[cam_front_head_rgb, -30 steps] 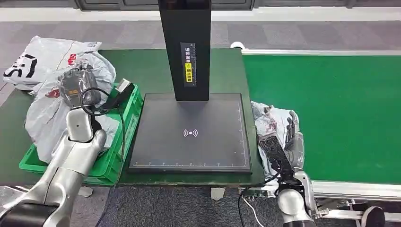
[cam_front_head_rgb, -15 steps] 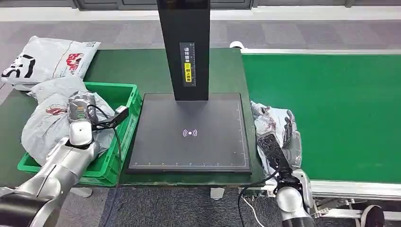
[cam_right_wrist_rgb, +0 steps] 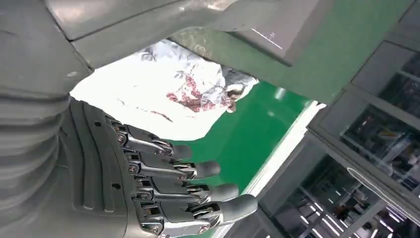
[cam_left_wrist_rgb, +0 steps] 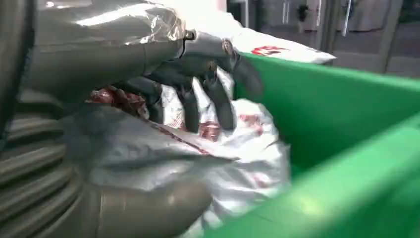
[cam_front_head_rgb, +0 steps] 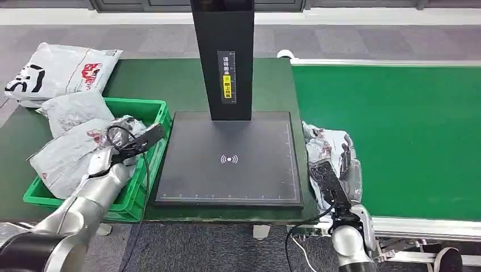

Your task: Moved the parcel from conveyor to table for the left to box.

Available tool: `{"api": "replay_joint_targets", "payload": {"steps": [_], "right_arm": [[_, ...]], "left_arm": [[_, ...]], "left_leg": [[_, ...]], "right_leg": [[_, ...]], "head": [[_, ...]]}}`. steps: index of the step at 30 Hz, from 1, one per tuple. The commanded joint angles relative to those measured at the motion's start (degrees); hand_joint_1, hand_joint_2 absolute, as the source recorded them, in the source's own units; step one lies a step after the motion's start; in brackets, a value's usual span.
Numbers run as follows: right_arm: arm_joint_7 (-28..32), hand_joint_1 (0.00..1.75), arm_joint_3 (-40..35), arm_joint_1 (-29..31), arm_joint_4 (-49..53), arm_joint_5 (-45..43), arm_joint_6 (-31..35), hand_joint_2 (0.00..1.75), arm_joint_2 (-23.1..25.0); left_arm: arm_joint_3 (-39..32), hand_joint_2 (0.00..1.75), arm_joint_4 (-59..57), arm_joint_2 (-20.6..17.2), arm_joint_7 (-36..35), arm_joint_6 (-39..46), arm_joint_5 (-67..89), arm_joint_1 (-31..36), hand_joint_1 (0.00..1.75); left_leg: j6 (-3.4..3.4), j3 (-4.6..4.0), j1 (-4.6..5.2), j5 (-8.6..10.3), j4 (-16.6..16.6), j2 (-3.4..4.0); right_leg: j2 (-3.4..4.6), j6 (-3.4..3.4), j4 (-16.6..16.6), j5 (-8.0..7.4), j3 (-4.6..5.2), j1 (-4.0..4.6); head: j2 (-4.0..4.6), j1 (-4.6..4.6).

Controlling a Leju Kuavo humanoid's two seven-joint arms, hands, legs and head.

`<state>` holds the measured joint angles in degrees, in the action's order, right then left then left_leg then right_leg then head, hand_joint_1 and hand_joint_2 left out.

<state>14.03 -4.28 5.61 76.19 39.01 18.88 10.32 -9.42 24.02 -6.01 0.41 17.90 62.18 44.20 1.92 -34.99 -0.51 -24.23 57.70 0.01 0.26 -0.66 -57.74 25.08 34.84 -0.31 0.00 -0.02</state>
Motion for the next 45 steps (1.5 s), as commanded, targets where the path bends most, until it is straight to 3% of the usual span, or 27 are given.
{"api": "replay_joint_targets", "payload": {"steps": [1, 3, 4, 5, 9, 15, 17, 23, 28, 29, 33, 40, 45], "right_arm": [[-0.34, 0.0, 2.0, 0.89, -2.97, -0.28, -0.18, 1.75, -1.68], [-0.34, 0.0, 2.0, 0.89, -2.97, -0.28, -0.18, 1.75, -1.68], [-1.15, 0.0, 2.38, 0.91, -3.24, -0.9, 0.03, 1.75, -1.56], [-1.48, 0.0, 2.28, 1.25, -4.53, -1.8, -0.09, 1.75, -2.09], [0.02, 0.0, 3.09, 3.38, -9.62, -3.94, 1.96, 1.75, -2.76], [1.18, 0.0, 4.76, 7.86, -16.93, -4.44, 5.26, 1.75, -3.08], [1.14, 0.0, 5.41, 8.79, -19.29, -3.55, 7.82, 1.75, -3.61], [1.54, 0.0, 8.22, 10.1, -24.25, -2.63, 12.15, 1.75, -5.01], [0.5, 0.0, 11.98, 12.54, -33.55, 0.37, 17.82, 1.75, -7.28], [-0.4, 0.0, 12.95, 13.22, -35.82, 1.06, 18.52, 1.75, -7.59], [-4.66, 0.0, 15.18, 15.87, -44.66, 4.25, 18.25, 1.75, -9.06], [-4.27, 0.0, 15.44, 16.21, -45.49, 4.35, 18.63, 1.75, -8.93], [-10.72, 0.0, 13.43, 19.83, -53.91, 9.62, 11.37, 1.75, -9.92]], "left_arm": [[-9.09, 1.75, -2.47, 3.56, 0.26, -0.08, -0.6, 2.28, 0.0], [-9.09, 1.75, -2.47, 3.56, 0.26, -0.08, -0.6, 2.28, 0.0], [-16.29, 0.0, 1.33, 6.33, 7.46, 3.71, -7.8, 2.46, 0.0], [-21.0, 0.0, 0.61, 6.89, 16.48, 4.34, -19.47, 3.37, 0.0], [-21.13, 0.0, 9.37, 9.74, 26.69, 3.41, -39.83, 2.7, 0.0], [-11.17, 0.0, 16.82, 10.47, 33.35, 4.88, -60.82, 0.27, 0.0], [-7.92, 0.0, 16.92, 10.33, 32.42, 3.39, -63.97, 0.06, 0.0], [-1.27, 0.0, 17.15, 12.07, 35.15, 3.54, -64.64, -1.5, 0.0], [10.28, 0.0, 16.06, 14.85, 34.16, -3.89, -63.1, -4.06, 0.0], [13.08, 1.75, 15.8, 15.28, 32.76, -8.13, -63.04, -4.52, 0.0], [21.76, 1.75, 15.59, 17.38, 31.94, -12.26, -59.59, -6.19, 0.0], [22.06, 1.75, 15.86, 16.84, 31.95, -12.11, -59.57, -6.14, 0.0], [26.19, 1.75, 16.01, 17.46, 31.63, -13.43, -59.03, -7.34, 0.0]], "left_leg": [[-0.05, 0.07, -0.03, -0.04, -0.02, 0.05], [-0.06, 0.08, -0.01, -0.04, -0.03, 0.04], [-0.06, 0.05, -0.02, -0.03, -0.03, -0.03], [-0.08, 0.11, -0.07, -0.03, -0.06, -0.09], [-0.06, -0.08, -0.12, -0.02, 0.04, -0.08], [-0.12, 0.01, -0.06, -0.01, 0.0, -0.18], [-0.13, 0.02, -0.03, 0.0, -0.02, -0.14], [-0.13, 0.11, 0.02, 0.03, -0.07, -0.26], [-0.22, 0.17, 0.05, 0.05, -0.12, -0.38], [-0.18, 0.12, 0.08, 0.05, -0.06, -0.38], [-0.22, 0.12, 0.12, 0.05, -0.07, -0.47], [-0.26, 0.04, 0.28, -0.1, 0.0, -0.12], [-0.27, 0.05, 0.21, -0.06, -0.02, -0.17]], "right_leg": [[0.05, 0.06, 0.08, -0.01, -0.08, 0.01], [0.01, 0.07, 0.06, 0.01, -0.06, -0.01], [-0.06, 0.06, 0.07, 0.0, -0.04, 0.0], [-0.13, 0.07, 0.15, 0.01, -0.14, 0.02], [-0.11, 0.04, 0.07, -0.01, 0.03, 0.0], [-0.16, 0.09, 0.1, -0.02, -0.14, 0.04], [-0.12, 0.14, 0.11, -0.06, -0.12, 0.01], [-0.27, 0.17, 0.2, -0.07, -0.21, -0.09], [-0.36, 0.21, 0.24, -0.05, -0.33, -0.16], [-0.36, 0.19, 0.15, -0.04, -0.24, -0.18], [-0.44, 0.22, 0.2, -0.03, -0.3, -0.17], [-0.1, 0.2, 0.07, -0.07, -0.1, -0.25], [-0.15, 0.2, 0.1, -0.07, -0.1, -0.31]], "head": [[0.0, 0.02], [0.0, 0.02], [0.0, 0.02], [0.0, 0.02], [0.0, 0.0], [0.0, 0.02], [0.0, 0.02], [0.0, 0.02], [0.0, 0.02], [0.0, 0.02], [0.0, 0.02], [0.0, 0.02], [0.0, 0.02]]}}
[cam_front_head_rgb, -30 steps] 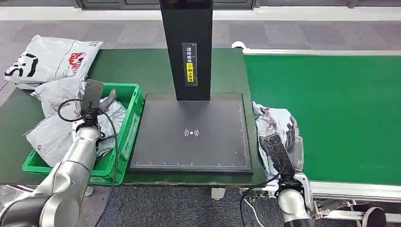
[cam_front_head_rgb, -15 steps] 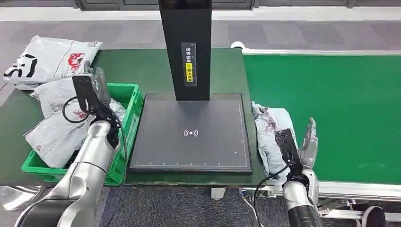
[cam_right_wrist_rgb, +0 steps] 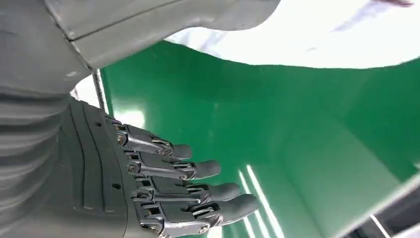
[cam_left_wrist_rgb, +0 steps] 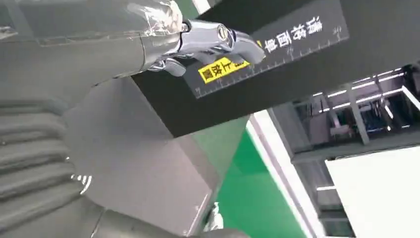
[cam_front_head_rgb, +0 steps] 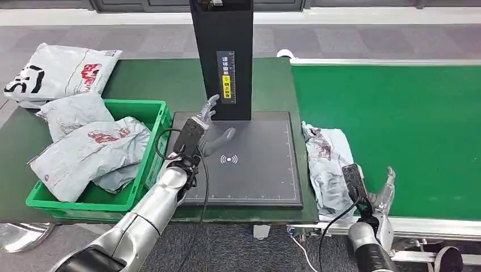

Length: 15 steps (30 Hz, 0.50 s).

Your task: Moved the parcel from conveyor to table for the left to box.

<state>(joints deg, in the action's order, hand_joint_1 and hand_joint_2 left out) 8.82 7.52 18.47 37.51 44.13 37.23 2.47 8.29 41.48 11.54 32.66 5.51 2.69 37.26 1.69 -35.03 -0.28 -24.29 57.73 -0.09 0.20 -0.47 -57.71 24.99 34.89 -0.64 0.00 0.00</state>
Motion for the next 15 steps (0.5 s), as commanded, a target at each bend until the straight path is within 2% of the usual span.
{"api": "replay_joint_targets", "payload": {"steps": [1, 2, 7, 8, 10, 15], "right_arm": [[-6.39, 0.0, 1.17, 7.61, -16.17, 5.24, -8.34, 1.75, -1.99], [-8.91, 0.0, -0.5, 8.76, -18.19, 7.38, -11.75, 1.75, -2.16], [-7.36, 0.0, -3.19, 11.13, -19.82, 9.69, -22.05, 1.75, -1.75], [-6.54, 1.75, -3.04, 11.53, -20.03, 9.3, -23.79, 1.75, -1.7], [-3.43, 1.75, -3.18, 12.11, -20.25, 8.79, -26.19, 1.75, -1.62], [0.33, 1.75, -3.04, 13.13, -20.41, 7.9, -23.96, 1.75, -0.85]], "left_arm": [[8.92, 1.75, -1.55, -0.04, -0.58, -0.91, 0.35, -0.47, 0.0], [9.53, 1.75, -1.54, -0.13, -0.44, -1.2, -0.04, -0.54, 0.0], [12.08, 1.75, -0.72, -0.75, -0.18, -1.57, 0.02, -0.52, 0.0], [12.43, 1.75, -0.62, -0.91, -0.33, -1.36, 0.23, -0.47, 0.0], [12.89, 1.75, -0.57, -1.24, -0.57, -0.79, 0.41, -0.38, 0.0], [13.06, 1.75, -1.9, -1.49, -1.25, -0.06, -0.16, -0.32, 0.0]], "left_leg": [[-0.05, 0.14, -0.07, -0.01, -0.07, -0.04], [-0.06, 0.18, -0.05, -0.01, -0.1, -0.02], [-0.01, 0.06, -0.05, -0.02, 0.0, 0.09], [0.0, 0.05, -0.04, 0.0, -0.02, 0.09], [-0.01, 0.08, -0.05, 0.0, -0.02, 0.12], [-0.05, 0.13, -0.03, -0.01, -0.03, 0.48]], "right_leg": [[-0.06, 0.02, 0.13, 0.01, -0.19, 0.05], [-0.05, 0.03, 0.16, 0.02, -0.23, 0.03], [0.06, 0.02, 0.01, 0.02, -0.06, 0.06], [0.07, 0.01, 0.02, 0.0, -0.05, 0.06], [0.09, 0.02, 0.04, -0.01, -0.09, 0.06], [0.44, 0.11, 0.02, -0.14, -0.05, 0.13]], "head": [[0.0, 0.0], [0.0, 0.0], [0.0, 0.0], [0.0, 0.0], [0.0, 0.0], [0.0, 0.0]]}}
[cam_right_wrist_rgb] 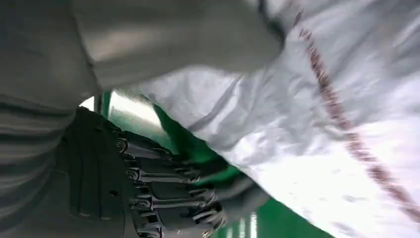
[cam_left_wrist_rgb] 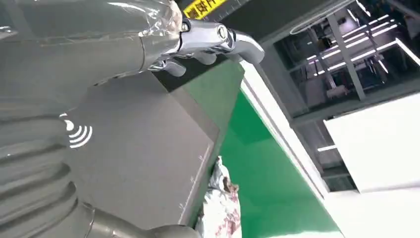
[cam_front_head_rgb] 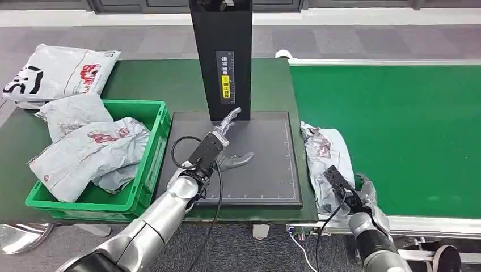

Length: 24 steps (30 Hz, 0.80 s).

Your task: Moved the parcel from conveyor to table for the left to box.

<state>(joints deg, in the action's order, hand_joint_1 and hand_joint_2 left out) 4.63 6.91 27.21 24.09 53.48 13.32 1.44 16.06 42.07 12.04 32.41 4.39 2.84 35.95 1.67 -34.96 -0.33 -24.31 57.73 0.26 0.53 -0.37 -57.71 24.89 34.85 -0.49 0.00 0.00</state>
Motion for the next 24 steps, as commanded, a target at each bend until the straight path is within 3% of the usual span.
{"api": "replay_joint_targets", "payload": {"steps": [1, 24], "right_arm": [[4.52, 1.75, -2.43, 4.38, -6.98, -1.46, -0.05, 1.75, 0.18], [5.16, 1.75, -2.37, 4.35, -7.07, -1.75, 0.28, 1.75, 0.19]], "left_arm": [[5.28, 1.75, -2.49, -2.0, -1.01, 1.05, -0.31, 1.0, 0.0], [5.31, 1.75, -2.76, -1.95, -0.99, 1.18, -0.37, 1.13, 0.0]], "left_leg": [[-0.03, 0.09, 0.0, 0.03, -0.08, 0.18], [-0.13, 0.05, 0.03, 0.14, -0.11, -0.21]], "right_leg": [[0.16, 0.03, 0.09, -0.1, -0.04, 0.01], [-0.25, 0.06, 0.1, 0.01, -0.15, -0.04]], "head": [[0.0, 0.0], [0.0, 0.0]]}}
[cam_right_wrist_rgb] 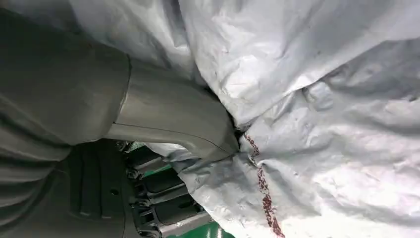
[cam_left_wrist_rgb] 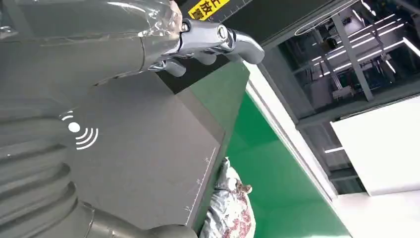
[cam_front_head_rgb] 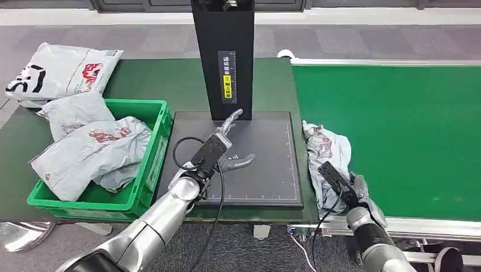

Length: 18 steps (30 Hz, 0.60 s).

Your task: Moved the parcel from conveyor to table for the left to box.

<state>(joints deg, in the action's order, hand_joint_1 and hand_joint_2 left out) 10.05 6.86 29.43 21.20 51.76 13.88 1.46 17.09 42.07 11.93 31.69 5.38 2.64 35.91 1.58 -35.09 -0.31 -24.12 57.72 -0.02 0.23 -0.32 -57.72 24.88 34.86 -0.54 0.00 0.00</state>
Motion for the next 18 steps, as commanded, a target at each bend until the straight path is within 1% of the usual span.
{"api": "replay_joint_targets", "payload": {"steps": [1, 8, 9, 10, 12, 13, 14, 15, 16, 17, 18], "right_arm": [[0.11, 1.75, -2.3, 2.15, -4.05, -0.16, 0.23, 1.75, 0.23], [3.42, 1.75, -1.92, 3.18, -3.39, -2.01, 1.62, 1.75, 1.05], [4.43, 1.75, -1.61, 3.51, -3.05, -2.68, 2.68, 1.75, 1.29], [5.41, 1.75, -1.02, 3.8, -2.62, -3.75, 3.76, 1.75, 1.48], [9.56, 1.75, 0.95, 4.32, -0.41, -6.49, 8.74, 1.75, 1.85], [19.23, 1.75, -3.18, -0.57, 8.14, -15.62, 17.04, 1.75, 4.45], [29.93, 1.75, -8.61, 2.52, 24.57, -31.96, 19.65, 1.75, 3.4], [24.71, 1.75, -11.03, 3.82, 27.87, -30.27, 20.42, 1.75, 3.58], [13.68, 1.75, -15.7, 3.19, 38.05, -26.84, 19.54, 1.75, 2.92], [13.07, 1.75, -16.99, 2.87, 40.08, -26.3, 19.61, 1.75, 3.02], [13.01, 1.75, -17.28, 2.41, 40.06, -26.46, 20.13, 1.75, 3.5]], "left_arm": [[4.25, 1.75, -3.27, -1.78, -0.66, 0.56, -0.13, 1.37, 0.0], [4.7, 1.75, -5.7, -1.76, 0.09, 1.78, 0.52, 2.36, 0.0], [4.55, 1.75, -5.76, -1.87, 0.25, 2.0, 0.47, 2.38, 0.0], [4.33, 1.75, -5.79, -1.96, 0.31, 2.23, 0.33, 2.31, 0.0], [3.41, 1.75, -5.89, -2.26, 0.41, 3.42, -0.14, 2.1, 0.0], [-0.83, 1.75, -8.62, -1.4, -2.92, 10.71, -2.29, 3.02, 0.0], [-1.43, 1.75, -12.3, -1.52, -1.6, 10.36, -3.53, 5.26, 0.0], [-1.92, 1.75, -14.29, -1.59, -0.48, 9.9, -4.17, 6.36, 0.0], [-2.59, 1.75, -16.52, -1.64, 0.59, 8.93, -4.83, 7.76, 0.0], [-2.5, 1.75, -17.19, -1.63, 1.02, 8.7, -4.84, 8.2, 0.0], [-2.12, 1.75, -17.25, -1.58, 1.14, 8.48, -4.58, 8.34, 0.0]], "left_leg": [[-0.05, 0.24, -0.02, -0.05, -0.15, 0.08], [-0.03, 0.13, 0.01, -0.05, -0.05, 0.1], [-0.04, 0.19, -0.01, -0.05, -0.1, 0.13], [-0.02, 0.09, 0.03, -0.05, -0.02, 0.14], [-0.02, 0.06, 0.04, -0.05, -0.01, 0.2], [-0.03, 0.1, 0.01, -0.06, -0.03, 0.24], [-0.02, 0.03, 0.05, -0.04, 0.0, 0.22], [0.0, 0.09, -0.01, -0.06, -0.04, 0.26], [-0.02, -0.21, 0.12, -0.03, 0.13, 0.46], [-0.02, -0.32, 0.13, -0.05, 0.22, 0.59], [-0.02, -0.44, 0.17, 0.01, 0.18, 0.48]], "right_leg": [[0.04, 0.01, 0.19, 0.01, -0.24, 0.03], [0.08, 0.0, 0.06, 0.01, -0.1, 0.0], [0.1, 0.0, 0.14, 0.0, -0.17, 0.02], [0.12, 0.0, 0.0, 0.01, -0.03, -0.02], [0.18, 0.0, -0.01, -0.01, 0.03, -0.03], [0.21, 0.0, 0.04, -0.02, -0.02, 0.0], [0.21, 0.0, -0.02, -0.02, 0.07, -0.04], [0.23, -0.03, 0.03, -0.02, 0.01, 0.02], [0.44, 0.0, -0.21, -0.08, 0.43, -0.11], [0.56, -0.01, -0.33, -0.11, 0.55, -0.13], [0.45, 0.01, -0.35, -0.1, 0.61, -0.16]], "head": [[0.0, 0.0], [0.0, 0.0], [0.0, 0.0], [0.0, 0.0], [0.0, 0.0], [0.0, 0.0], [0.0, 0.0], [0.0, 0.0], [0.0, 0.0], [0.0, 0.0], [0.0, 0.02]]}}
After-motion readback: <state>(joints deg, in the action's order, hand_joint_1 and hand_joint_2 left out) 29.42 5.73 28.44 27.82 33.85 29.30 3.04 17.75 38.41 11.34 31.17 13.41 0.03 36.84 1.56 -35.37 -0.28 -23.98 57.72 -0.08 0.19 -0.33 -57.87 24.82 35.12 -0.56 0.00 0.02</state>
